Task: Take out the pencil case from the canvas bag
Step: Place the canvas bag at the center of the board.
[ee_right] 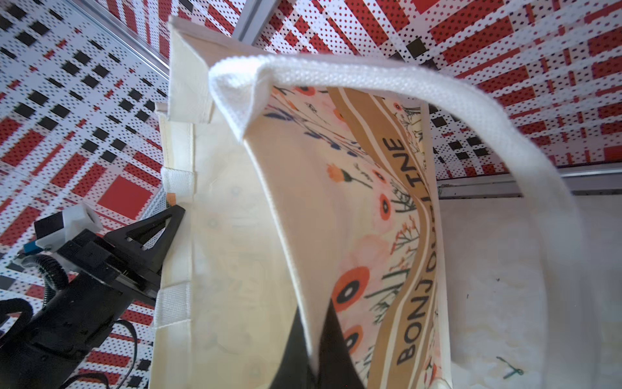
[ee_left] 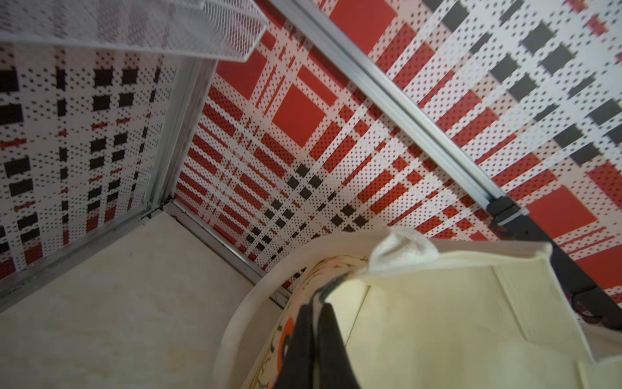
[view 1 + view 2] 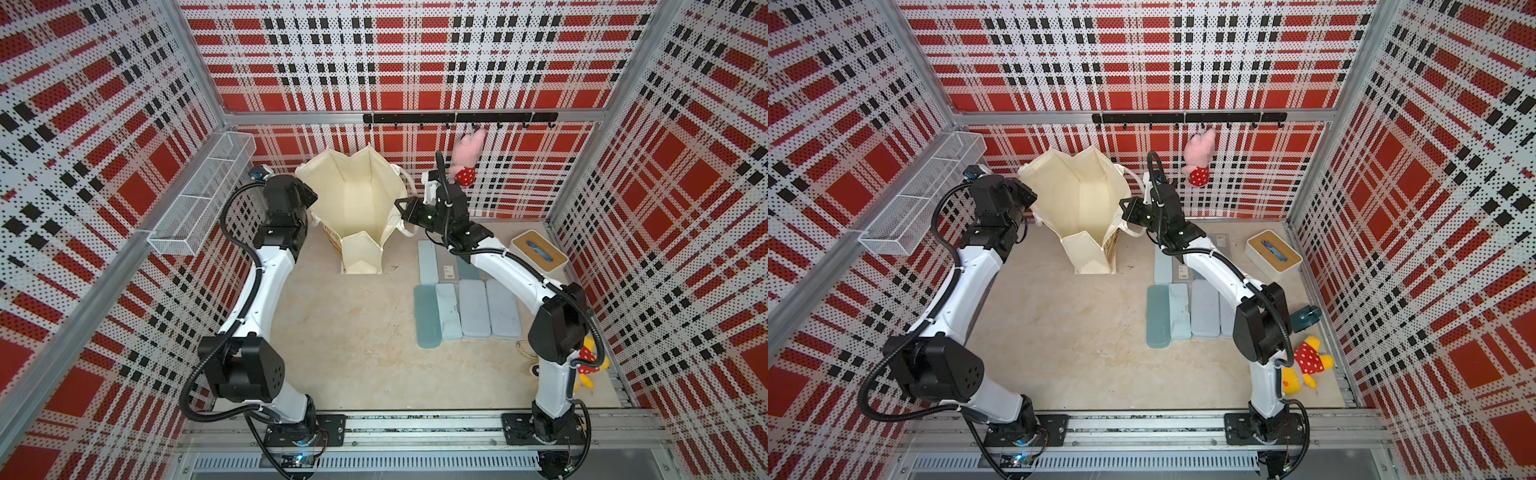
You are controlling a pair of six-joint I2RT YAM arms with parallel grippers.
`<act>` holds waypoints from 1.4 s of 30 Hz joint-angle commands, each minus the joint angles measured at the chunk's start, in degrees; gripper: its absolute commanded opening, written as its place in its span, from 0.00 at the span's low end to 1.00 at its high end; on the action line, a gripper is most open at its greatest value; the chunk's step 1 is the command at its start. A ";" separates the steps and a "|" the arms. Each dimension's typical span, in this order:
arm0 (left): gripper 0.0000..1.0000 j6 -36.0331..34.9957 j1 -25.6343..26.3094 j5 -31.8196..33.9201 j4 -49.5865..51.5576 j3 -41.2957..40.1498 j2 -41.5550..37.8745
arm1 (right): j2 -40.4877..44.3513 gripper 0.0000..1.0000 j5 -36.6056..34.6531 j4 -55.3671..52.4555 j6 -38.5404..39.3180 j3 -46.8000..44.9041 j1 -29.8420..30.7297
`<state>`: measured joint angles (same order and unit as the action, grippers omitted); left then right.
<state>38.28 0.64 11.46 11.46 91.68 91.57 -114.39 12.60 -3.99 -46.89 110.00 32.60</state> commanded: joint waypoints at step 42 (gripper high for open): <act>0.98 -22.12 -4.60 -1.61 -38.17 -50.85 -31.21 | 25.81 1.00 -10.76 9.13 25.14 -41.47 -11.53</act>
<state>20.16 -2.70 8.23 -14.31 48.07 63.02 -92.23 3.53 -1.23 -26.30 74.81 23.81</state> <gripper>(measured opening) 0.982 0.999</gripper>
